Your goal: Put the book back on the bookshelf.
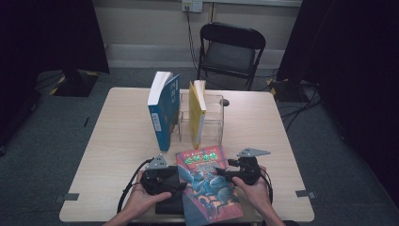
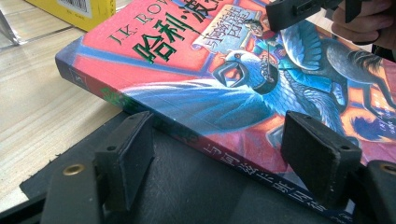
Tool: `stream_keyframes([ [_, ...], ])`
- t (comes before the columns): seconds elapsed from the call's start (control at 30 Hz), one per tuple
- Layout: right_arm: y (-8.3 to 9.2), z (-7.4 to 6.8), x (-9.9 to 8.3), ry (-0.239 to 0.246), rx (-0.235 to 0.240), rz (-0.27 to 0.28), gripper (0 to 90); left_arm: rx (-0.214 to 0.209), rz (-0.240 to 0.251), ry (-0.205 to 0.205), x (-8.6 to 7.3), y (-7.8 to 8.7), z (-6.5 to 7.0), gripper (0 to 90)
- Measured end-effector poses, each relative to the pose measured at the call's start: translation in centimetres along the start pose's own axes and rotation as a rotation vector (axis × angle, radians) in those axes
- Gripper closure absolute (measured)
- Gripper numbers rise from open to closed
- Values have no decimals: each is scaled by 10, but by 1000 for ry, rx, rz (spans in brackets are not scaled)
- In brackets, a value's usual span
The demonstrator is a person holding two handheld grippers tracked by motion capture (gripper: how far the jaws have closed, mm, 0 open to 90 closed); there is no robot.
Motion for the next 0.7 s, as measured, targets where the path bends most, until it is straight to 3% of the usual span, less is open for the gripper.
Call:
stream_keyframes([
  [0.13, -1, 0, -1, -9, 37, -17, 332, -1, -1, 0, 0, 0, 0, 253],
  [0.27, 5, -6, 1, 38, -19, 19, 474, -1, -4, -3, 0, 0, 0, 253],
  [0.37, 10, -7, 3, 38, -2, 41, 503, -3, -3, -3, 0, 0, 0, 253],
  [0.47, 14, -10, 4, 31, 45, 56, 541, -3, -3, -2, 0, 0, 0, 253],
  [0.53, 16, -12, 4, 32, 107, 48, 542, -2, -3, -3, 0, 0, 0, 253],
  [0.63, 14, -17, 1, 48, 95, 18, 489, 0, -2, -3, 0, 0, 0, 253],
  [0.7, 12, -14, -2, 33, 86, -1, 473, -1, -2, -4, 0, 0, 0, 253],
])
Point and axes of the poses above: each handheld gripper's, and its own axes: y roughly backward along the jaws, x roughly out of its top, z roughly to its right, the point moved 2 cm from there along -y, roughly forward along the jaws, and after that the axes turned 9 degrees about -y, right-handed, at the moved point
